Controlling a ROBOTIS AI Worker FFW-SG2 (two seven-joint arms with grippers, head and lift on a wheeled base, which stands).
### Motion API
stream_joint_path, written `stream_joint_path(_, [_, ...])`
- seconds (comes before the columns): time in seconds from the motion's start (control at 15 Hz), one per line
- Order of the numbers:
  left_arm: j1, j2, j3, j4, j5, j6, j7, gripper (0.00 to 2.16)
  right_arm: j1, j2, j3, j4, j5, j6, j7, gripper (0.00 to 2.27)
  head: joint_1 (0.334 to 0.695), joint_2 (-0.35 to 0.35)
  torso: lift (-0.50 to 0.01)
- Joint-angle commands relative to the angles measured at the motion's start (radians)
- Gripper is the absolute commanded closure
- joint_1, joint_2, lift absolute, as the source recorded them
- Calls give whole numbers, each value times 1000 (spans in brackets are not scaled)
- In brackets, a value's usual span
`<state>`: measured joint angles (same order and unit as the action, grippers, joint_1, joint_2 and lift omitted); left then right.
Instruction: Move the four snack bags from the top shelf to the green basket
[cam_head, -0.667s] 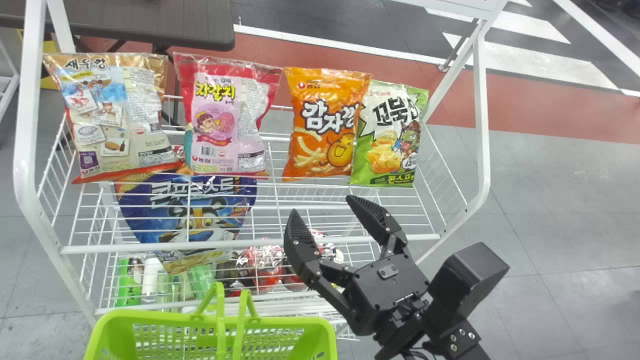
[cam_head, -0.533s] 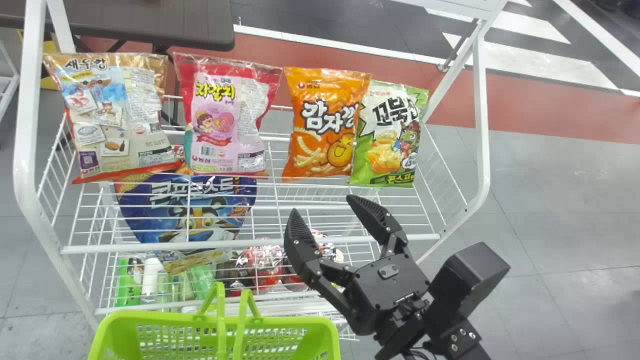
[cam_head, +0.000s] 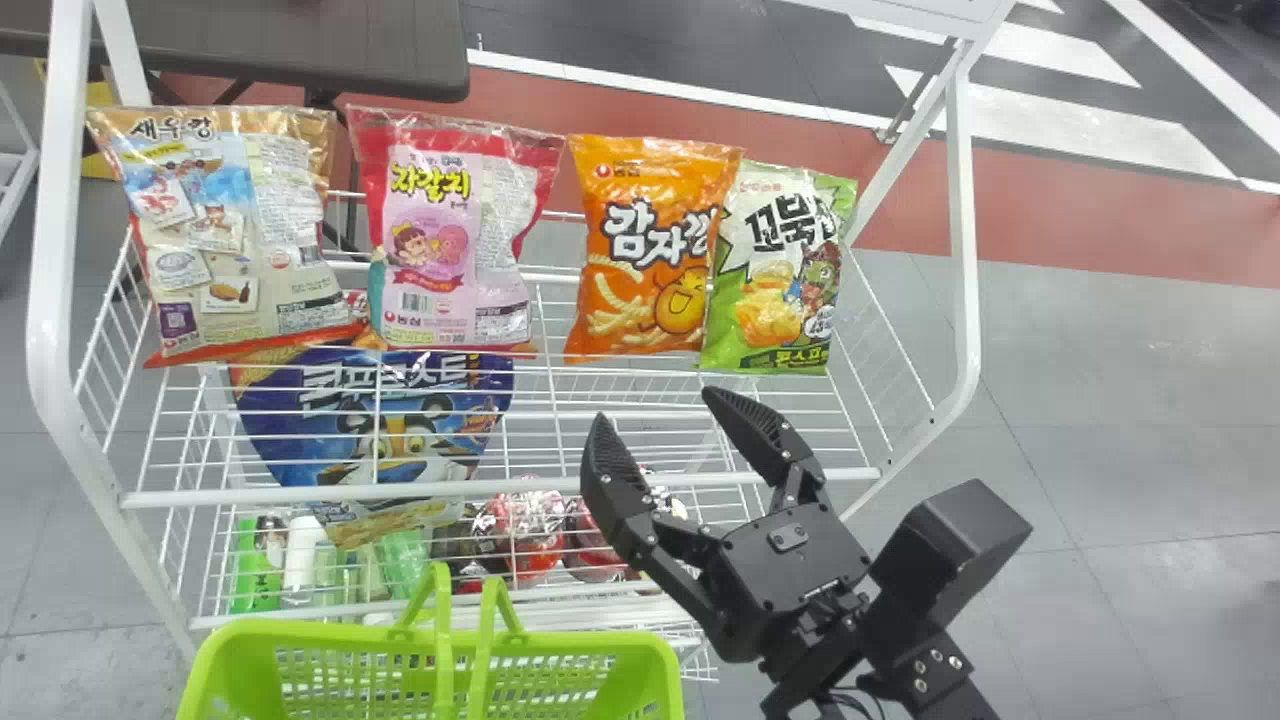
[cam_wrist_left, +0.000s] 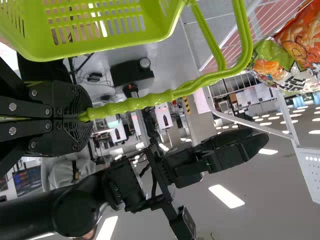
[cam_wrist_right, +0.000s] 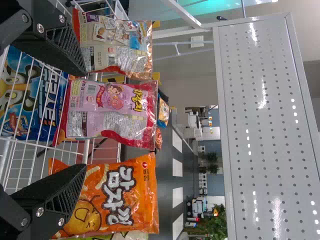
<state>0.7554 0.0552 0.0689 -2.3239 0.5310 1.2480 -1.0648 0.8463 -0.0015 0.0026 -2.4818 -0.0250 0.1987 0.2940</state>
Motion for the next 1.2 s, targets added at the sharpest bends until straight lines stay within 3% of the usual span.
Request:
stream_joint_path(0.0, [1, 0, -1, 3, 4, 0, 0, 1190, -81, 2, -7, 50, -6, 12, 1, 184, 695, -350, 0])
stream_joint_path(0.2, [-10, 0, -9, 29, 3, -3, 3, 1190, -313, 2, 57, 205, 10, 123, -3, 184, 695, -350, 0])
stream_joint_path(0.4, [-18, 0, -3, 67, 4, -34, 2, 1190, -526, 2, 169, 320, 16, 322, -23, 188, 695, -265, 0])
stream_joint_path(0.67, [-71, 8, 0, 126, 9, -31, -18, 1190, -742, 2, 306, 445, 11, 482, -104, 188, 695, -79, 0])
stream_joint_path(1.0, [-97, 11, 40, 175, 38, -34, -52, 1190, -986, 2, 382, 725, 14, 509, -116, 188, 695, 53, 0])
stream_joint_path(1.13, [-107, 11, 55, 190, 49, -34, -64, 1190, -1046, 2, 410, 805, 25, 506, -111, 194, 695, 64, 0])
